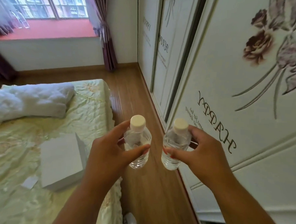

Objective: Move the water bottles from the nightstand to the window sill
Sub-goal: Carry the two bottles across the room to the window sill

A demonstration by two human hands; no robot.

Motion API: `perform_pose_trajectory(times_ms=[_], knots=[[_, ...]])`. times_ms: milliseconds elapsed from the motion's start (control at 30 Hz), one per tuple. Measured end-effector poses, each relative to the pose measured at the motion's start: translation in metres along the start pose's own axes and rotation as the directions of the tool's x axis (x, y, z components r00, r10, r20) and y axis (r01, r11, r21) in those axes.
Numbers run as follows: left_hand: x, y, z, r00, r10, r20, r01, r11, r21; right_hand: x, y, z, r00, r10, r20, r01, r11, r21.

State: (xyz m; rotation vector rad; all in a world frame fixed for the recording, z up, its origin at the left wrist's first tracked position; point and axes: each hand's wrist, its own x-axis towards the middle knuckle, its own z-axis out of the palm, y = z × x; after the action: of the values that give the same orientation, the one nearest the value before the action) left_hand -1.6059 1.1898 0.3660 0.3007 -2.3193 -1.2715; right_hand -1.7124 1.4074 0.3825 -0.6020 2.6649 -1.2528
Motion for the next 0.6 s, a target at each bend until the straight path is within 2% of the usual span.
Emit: perform_pose_trajectory(times_ms=[167,367,600], knots=[[0.036,-0.020,-0.013,0.999,-0.012,-0.046,0.014,0.999,0.037,0.035,-0.011,0.025,1.000,-0.003,-0.018,0.004,0.999,0.031],[0.057,-0.047,-0.027,0.992,-0.100,-0.077,0.104,0.994,0.043,0.079,-0.015,0.052,0.998,-0.007,0.068,0.001,0.996,0.085],[0.103,-0.065,-0.019,0.979,-0.162,-0.123,0.173,0.981,0.084,0.157,-0.010,0.071,0.987,-0.089,0.135,0.074,0.991,0.113]])
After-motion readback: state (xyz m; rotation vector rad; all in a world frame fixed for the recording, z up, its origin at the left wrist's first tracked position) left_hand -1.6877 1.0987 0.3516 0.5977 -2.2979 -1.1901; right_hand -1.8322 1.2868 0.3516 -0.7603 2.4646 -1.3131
